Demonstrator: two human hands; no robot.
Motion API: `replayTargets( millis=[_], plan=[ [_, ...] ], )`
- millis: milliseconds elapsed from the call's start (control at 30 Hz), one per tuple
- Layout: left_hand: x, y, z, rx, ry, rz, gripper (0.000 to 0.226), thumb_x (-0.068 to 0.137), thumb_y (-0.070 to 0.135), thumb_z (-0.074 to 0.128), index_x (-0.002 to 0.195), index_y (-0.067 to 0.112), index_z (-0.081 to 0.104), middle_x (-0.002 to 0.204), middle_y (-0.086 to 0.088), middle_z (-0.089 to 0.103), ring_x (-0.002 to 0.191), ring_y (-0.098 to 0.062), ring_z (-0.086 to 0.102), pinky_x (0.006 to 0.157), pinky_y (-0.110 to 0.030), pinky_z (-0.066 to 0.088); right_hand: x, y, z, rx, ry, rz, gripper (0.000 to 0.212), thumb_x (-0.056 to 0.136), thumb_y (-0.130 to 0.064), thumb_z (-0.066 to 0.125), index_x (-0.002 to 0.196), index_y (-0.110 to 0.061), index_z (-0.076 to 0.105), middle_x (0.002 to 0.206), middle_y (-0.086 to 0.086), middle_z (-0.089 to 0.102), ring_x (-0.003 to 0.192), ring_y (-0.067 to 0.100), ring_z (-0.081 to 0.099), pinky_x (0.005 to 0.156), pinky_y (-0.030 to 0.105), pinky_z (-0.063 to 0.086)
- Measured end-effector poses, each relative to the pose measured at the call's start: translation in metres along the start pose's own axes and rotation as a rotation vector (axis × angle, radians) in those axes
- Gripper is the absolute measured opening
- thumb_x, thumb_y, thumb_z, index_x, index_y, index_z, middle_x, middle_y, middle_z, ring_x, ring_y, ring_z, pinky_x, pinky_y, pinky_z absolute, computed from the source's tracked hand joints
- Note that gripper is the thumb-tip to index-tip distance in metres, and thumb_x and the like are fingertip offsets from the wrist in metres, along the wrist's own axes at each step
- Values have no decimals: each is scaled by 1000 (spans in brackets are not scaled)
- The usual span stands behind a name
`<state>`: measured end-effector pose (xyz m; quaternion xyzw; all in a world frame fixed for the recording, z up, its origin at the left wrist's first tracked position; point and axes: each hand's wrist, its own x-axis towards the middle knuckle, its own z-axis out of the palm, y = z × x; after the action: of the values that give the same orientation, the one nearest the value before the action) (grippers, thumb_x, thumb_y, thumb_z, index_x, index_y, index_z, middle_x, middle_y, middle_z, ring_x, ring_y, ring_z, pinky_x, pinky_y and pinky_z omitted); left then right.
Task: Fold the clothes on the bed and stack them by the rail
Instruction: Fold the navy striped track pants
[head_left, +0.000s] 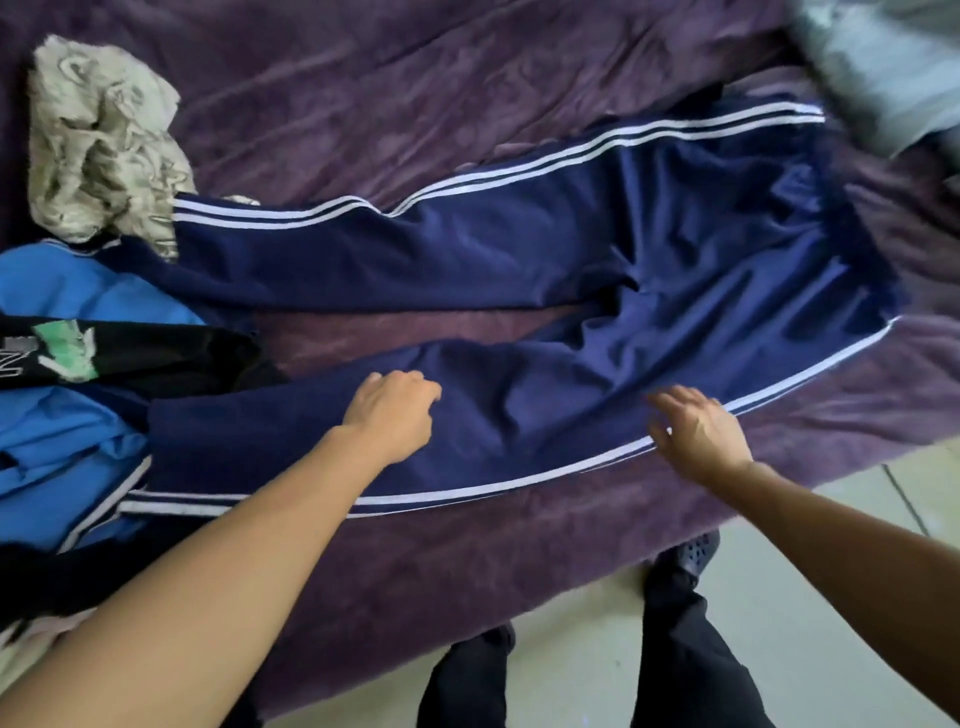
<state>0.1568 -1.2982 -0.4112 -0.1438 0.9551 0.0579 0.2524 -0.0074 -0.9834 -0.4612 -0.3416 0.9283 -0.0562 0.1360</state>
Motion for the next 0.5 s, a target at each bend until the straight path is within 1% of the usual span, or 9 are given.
replayTargets(
  millis=[67,133,200,267,333,400,433,467,500],
  plan=[
    [24,58,-3,-22,47,77,37,90,14,45,122,25,60,118,-2,59,110,-25,54,92,-38,38,11,62,-17,-61,25,70,25,79,-5,66,103,-4,69,102,17,66,97,39,60,77,49,50],
    [46,118,-3,-33,65,149,32,93,19,45,120,25,59,117,-2,58,108,-24,53,90,-37,37,21,126,-33,-115,43,103,36,80,-3,62,115,-6,66,118,16,63,112,37,55,86,49,46],
    [69,174,3,-35,71,194,28,94,28,45,118,22,59,116,-2,56,108,-23,52,90,-36,37,33,184,-48,-210,-7,121,48,82,-7,58,130,-11,57,138,12,50,132,31,40,96,46,37],
    [90,226,11,-44,37,207,36,92,38,49,123,21,55,123,-2,51,114,-22,47,93,-36,36,46,235,-61,-327,-88,118,64,81,-13,59,142,-17,42,153,9,32,144,26,21,103,44,29],
    [110,268,20,-75,-15,179,55,88,46,56,136,22,43,137,-4,40,127,-23,38,100,-36,33,61,275,-68,-434,-146,69,76,82,-18,59,150,-21,26,159,8,16,147,25,8,106,45,24],
    [129,299,28,-74,-73,105,75,83,51,60,145,23,29,149,-8,26,137,-25,26,106,-39,30,81,306,-69,-542,-214,0,79,86,-22,54,153,-25,11,161,8,3,148,25,-2,107,47,20],
    [135,308,33,-51,-90,64,79,83,50,61,147,23,24,152,-9,21,140,-27,23,108,-40,29,90,315,-68,-594,-251,-47,77,89,-24,49,153,-26,6,161,7,-2,148,25,-5,108,48,18],
    [141,315,38,-21,-95,21,79,84,46,61,147,23,21,154,-11,18,140,-28,21,108,-40,30,98,324,-66,-622,-271,-93,72,92,-26,44,153,-27,5,161,5,-3,148,24,-5,109,49,17],
    [147,324,43,5,-94,-24,75,86,39,60,147,23,21,154,-11,16,141,-28,21,108,-40,30,106,336,-63,-614,-265,-136,66,94,-26,40,153,-27,10,162,3,0,148,23,-3,109,49,16]
  ],
)
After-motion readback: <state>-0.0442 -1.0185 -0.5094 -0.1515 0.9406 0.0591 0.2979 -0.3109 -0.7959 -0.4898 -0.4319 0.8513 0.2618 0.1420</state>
